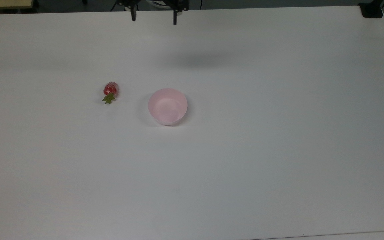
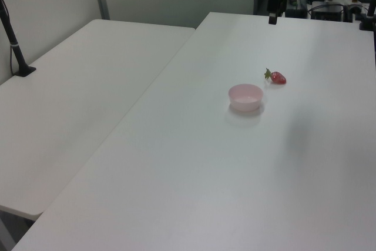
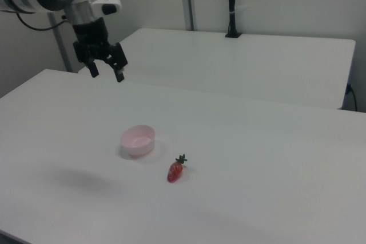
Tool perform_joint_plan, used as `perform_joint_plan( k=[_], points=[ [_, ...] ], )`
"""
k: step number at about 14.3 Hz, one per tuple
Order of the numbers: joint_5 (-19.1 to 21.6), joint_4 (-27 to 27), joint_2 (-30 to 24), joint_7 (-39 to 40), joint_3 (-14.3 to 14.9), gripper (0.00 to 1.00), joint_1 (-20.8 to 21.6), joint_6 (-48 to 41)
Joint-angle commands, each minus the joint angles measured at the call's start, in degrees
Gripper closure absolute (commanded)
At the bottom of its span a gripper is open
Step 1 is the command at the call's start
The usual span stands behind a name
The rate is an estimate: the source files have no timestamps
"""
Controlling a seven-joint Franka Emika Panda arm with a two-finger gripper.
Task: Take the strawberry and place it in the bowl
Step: 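Move the open gripper over the red strawberry and lower it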
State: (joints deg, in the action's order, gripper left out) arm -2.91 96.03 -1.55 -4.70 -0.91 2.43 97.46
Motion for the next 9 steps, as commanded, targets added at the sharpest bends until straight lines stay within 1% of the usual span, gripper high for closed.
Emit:
perform_joint_plan(
  k=[1, 2, 3, 5, 7, 8, 9],
  points=[
    [-1.57, 3.36, -0.65, 15.65, 0.73, 0.00, -3.56, -0.70],
    [-4.71, 4.94, -0.22, 15.60, 0.73, 0.00, -4.53, -0.35],
    [-6.57, 6.34, 0.57, 14.90, 0.73, 0.00, -5.41, 0.00],
    [-6.94, 9.85, 1.89, 12.01, 0.73, 0.00, -9.53, 6.21],
    [-7.02, 15.39, 3.21, 8.50, 0.73, 0.00, -10.34, 14.81],
    [-7.11, 16.89, 4.78, 6.39, 0.73, 0.00, -11.04, 18.69],
    [-7.29, 17.51, 7.76, 3.41, 0.73, 0.00, -11.48, 22.03]
  ],
)
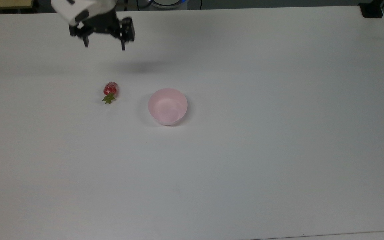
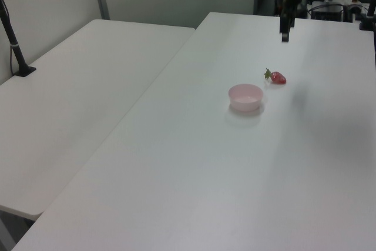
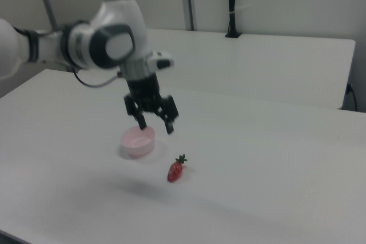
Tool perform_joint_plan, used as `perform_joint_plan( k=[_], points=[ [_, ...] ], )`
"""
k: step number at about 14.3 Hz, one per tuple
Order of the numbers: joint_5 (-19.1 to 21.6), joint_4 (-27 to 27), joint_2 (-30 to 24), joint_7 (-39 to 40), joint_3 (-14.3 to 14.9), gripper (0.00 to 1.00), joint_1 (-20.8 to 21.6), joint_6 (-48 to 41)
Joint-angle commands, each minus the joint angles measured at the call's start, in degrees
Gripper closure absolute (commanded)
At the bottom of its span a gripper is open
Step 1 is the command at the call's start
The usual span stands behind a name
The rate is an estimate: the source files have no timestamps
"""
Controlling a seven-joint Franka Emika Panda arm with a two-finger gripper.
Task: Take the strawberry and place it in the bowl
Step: 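Move the open gripper over the red strawberry and lower it, then close the gripper on the strawberry and lift it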
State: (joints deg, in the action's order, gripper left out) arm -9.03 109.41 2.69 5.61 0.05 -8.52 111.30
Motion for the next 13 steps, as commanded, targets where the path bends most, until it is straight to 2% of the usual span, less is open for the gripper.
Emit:
perform_joint_plan(
  k=[1, 5, 8, 10, 11, 12, 13],
  points=[
    [-1.17, 4.15, 5.55, -7.80, -0.23, 0.00, -0.79, 9.63],
    [-1.25, 3.97, 13.29, -12.45, -0.23, 0.00, -0.97, 15.26],
    [-1.34, 3.80, 14.71, -12.64, -0.23, 0.03, -1.14, 16.14],
    [-1.95, 3.88, 14.80, -12.56, -0.23, 0.09, -1.76, 16.23],
    [-2.39, 3.88, 15.33, -12.56, -0.23, 0.16, -2.11, 16.41],
    [-2.40, 3.80, 15.50, -12.56, -0.23, 0.27, -2.11, 16.58],
    [-2.22, 3.62, 15.42, -12.56, -0.23, 0.48, -2.20, 16.76]
  ],
)
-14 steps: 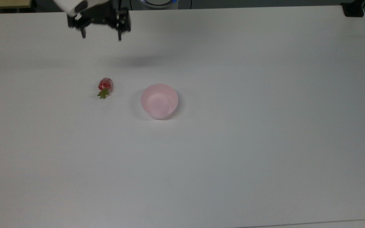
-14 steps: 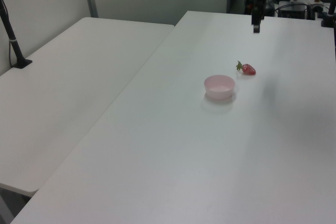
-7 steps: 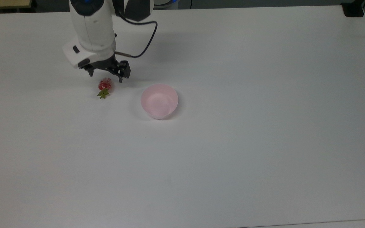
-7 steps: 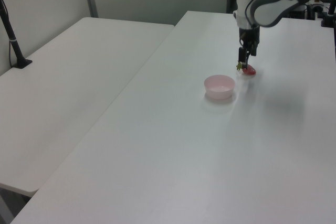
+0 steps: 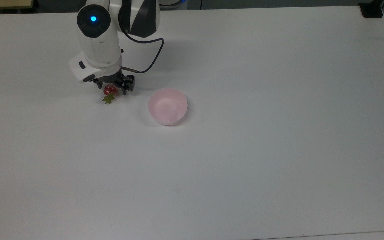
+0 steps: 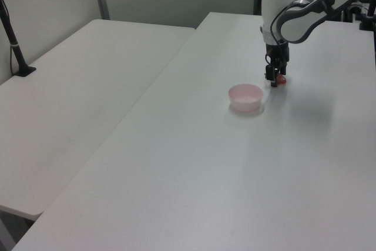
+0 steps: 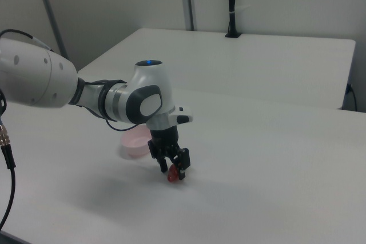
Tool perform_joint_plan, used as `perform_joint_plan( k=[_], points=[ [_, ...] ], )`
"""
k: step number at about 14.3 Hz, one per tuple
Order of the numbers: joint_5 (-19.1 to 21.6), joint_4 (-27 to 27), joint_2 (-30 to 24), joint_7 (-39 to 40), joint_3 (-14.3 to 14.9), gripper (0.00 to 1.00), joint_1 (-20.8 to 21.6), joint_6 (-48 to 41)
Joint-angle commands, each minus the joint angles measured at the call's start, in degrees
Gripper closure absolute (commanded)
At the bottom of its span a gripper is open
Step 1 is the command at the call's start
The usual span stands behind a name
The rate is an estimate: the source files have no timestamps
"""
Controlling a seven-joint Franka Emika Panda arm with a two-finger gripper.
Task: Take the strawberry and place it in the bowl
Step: 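Close the gripper on the strawberry and lift it, then carry the strawberry over the pink bowl and lower it inside, then open the gripper to release the strawberry and raise the arm away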
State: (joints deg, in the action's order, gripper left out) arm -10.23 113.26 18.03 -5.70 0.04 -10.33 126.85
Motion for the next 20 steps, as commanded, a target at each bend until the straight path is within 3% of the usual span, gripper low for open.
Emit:
perform_joint_plan(
  k=[1, 2, 8, 10, 14, 19, 20],
  points=[
    [-0.93, -0.32, -0.10, -1.24, -0.22, 0.70, -0.48, 1.12],
    [-0.84, -0.41, -0.28, -1.15, -0.22, 0.79, -0.39, 1.12],
    [2.22, -4.09, -4.76, -1.50, -1.09, 0.76, 2.76, -2.48],
    [4.86, -5.42, -4.59, -1.59, -1.09, 0.75, 5.31, -3.01],
    [6.19, -5.60, -2.57, -5.53, -1.09, 0.75, 10.41, -2.49],
    [9.17, -5.77, -0.72, -10.99, -1.53, 0.75, 12.53, 2.86],
    [9.27, -5.77, -0.46, -12.21, -1.79, 0.53, 12.44, 3.92]
  ],
)
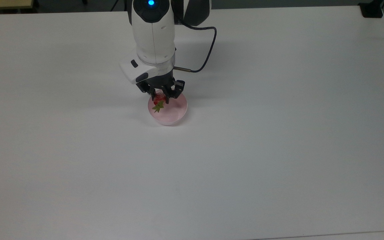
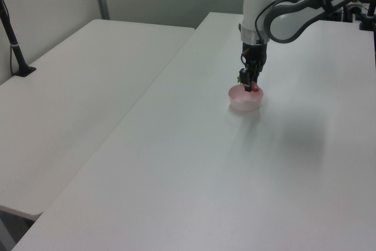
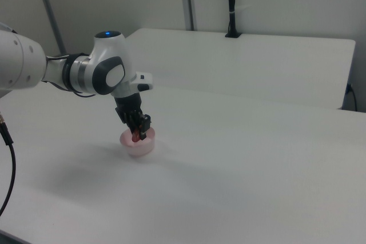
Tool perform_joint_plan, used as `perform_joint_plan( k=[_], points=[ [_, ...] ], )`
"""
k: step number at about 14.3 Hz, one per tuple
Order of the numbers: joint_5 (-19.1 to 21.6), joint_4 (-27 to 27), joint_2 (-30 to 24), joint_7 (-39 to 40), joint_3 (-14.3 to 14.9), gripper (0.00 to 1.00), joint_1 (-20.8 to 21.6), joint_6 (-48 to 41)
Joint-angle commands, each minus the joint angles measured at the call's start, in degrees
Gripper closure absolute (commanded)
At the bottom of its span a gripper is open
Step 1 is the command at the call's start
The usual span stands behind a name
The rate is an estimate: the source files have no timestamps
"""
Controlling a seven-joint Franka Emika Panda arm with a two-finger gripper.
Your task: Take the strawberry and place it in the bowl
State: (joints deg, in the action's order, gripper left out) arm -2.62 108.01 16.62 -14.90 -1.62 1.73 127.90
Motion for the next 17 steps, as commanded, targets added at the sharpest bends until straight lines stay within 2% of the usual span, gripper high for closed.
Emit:
perform_joint_plan(
  k=[1, 5, 8, 11, 12, 14, 16, 17],
  points=[
    [1.66, -0.52, 1.05, -3.38, -0.23, 0.01, 0.38, 2.88],
    [1.48, -0.87, -0.79, -3.38, -1.19, 0.00, 0.20, 1.30],
    [0.96, -7.61, -7.54, -6.36, -1.19, 0.00, -0.24, -16.30],
    [0.34, -8.34, -18.08, -6.46, -0.49, 0.00, -0.15, -26.17],
    [-0.01, -8.60, -20.98, -6.37, 0.55, 0.00, 0.55, -29.87],
    [-0.28, -8.60, -23.38, -6.11, 1.18, 0.00, 1.60, -33.32],
    [-0.80, -8.52, -23.39, -5.32, 1.27, 0.00, 2.22, -32.63],
    [-1.50, -8.52, -23.30, -2.36, 1.44, 0.00, 2.22, -31.59]
  ],
)
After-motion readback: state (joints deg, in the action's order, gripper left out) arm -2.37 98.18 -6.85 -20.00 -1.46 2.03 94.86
